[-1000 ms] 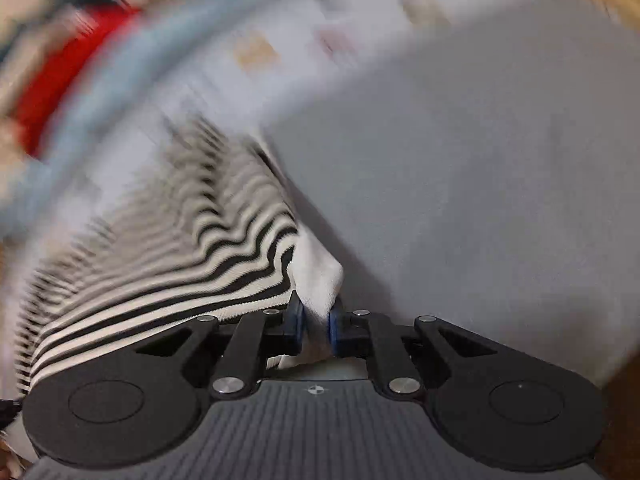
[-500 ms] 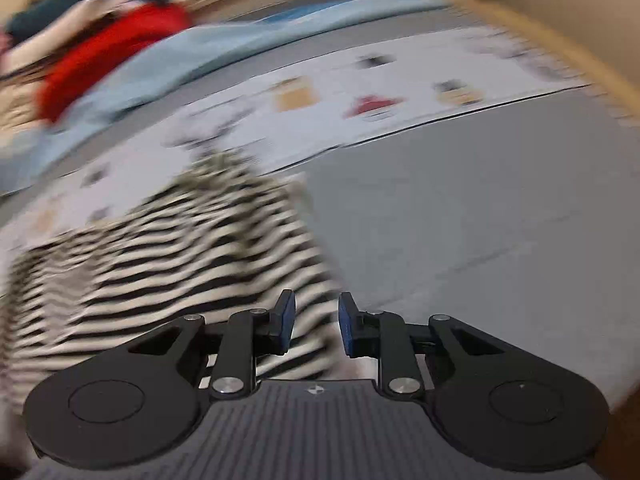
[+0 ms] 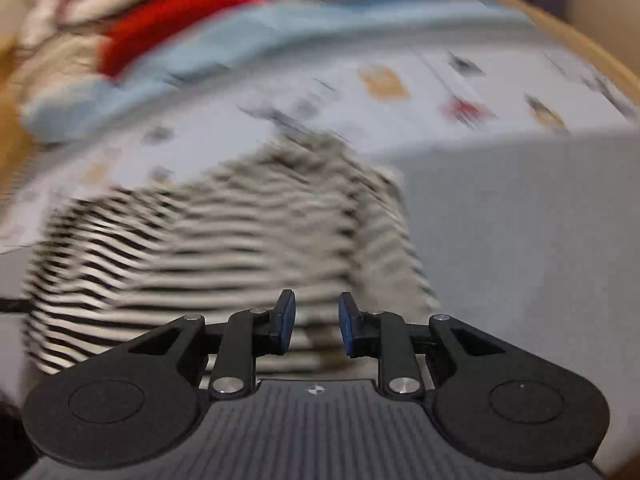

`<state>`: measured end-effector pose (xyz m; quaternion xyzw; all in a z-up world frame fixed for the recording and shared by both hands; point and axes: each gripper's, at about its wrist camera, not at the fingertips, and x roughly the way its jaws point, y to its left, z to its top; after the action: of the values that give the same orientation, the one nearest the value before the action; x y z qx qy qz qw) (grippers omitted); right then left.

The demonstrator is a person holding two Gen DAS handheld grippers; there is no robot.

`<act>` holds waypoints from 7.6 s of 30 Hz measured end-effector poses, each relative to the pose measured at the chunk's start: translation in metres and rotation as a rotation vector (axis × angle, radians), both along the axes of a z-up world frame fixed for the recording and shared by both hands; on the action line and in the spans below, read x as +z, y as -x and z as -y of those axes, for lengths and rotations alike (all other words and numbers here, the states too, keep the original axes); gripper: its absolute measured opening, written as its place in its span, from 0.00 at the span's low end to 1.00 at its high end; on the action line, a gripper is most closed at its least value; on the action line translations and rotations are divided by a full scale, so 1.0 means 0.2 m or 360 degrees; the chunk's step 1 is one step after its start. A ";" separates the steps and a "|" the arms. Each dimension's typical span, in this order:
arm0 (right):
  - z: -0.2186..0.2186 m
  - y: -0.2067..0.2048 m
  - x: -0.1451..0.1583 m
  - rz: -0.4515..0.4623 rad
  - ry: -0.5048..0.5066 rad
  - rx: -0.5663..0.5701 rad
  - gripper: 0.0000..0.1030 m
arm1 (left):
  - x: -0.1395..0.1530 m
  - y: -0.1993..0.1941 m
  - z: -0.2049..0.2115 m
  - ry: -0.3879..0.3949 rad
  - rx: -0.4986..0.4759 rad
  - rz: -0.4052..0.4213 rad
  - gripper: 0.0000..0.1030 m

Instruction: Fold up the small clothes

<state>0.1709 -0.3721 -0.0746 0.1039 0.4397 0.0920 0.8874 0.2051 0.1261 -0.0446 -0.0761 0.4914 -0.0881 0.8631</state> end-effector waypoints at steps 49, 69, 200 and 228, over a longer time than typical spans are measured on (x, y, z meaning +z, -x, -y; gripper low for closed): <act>-0.28 0.00 0.09 0.0004 0.0247 -0.0132 0.25 | 0.26 0.21 -0.23 0.0007 0.0253 0.0288 0.33; -1.70 0.46 0.05 0.0441 0.0262 0.1111 0.26 | 0.30 0.35 -0.61 0.0101 0.0490 0.0380 0.42; 0.30 0.30 -0.03 -0.0236 -0.0650 -0.0596 0.04 | -0.05 -0.02 0.87 0.0117 -0.0966 -0.0183 0.39; -0.16 0.02 -0.16 -0.0295 0.0389 0.0184 0.06 | -0.25 0.14 0.87 -0.0118 -0.1336 -0.0251 0.33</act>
<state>0.1667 -0.3399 -0.1074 -0.0223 0.5327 0.0788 0.8423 0.1773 -0.0477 -0.0937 0.1551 0.5471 -0.4079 0.7143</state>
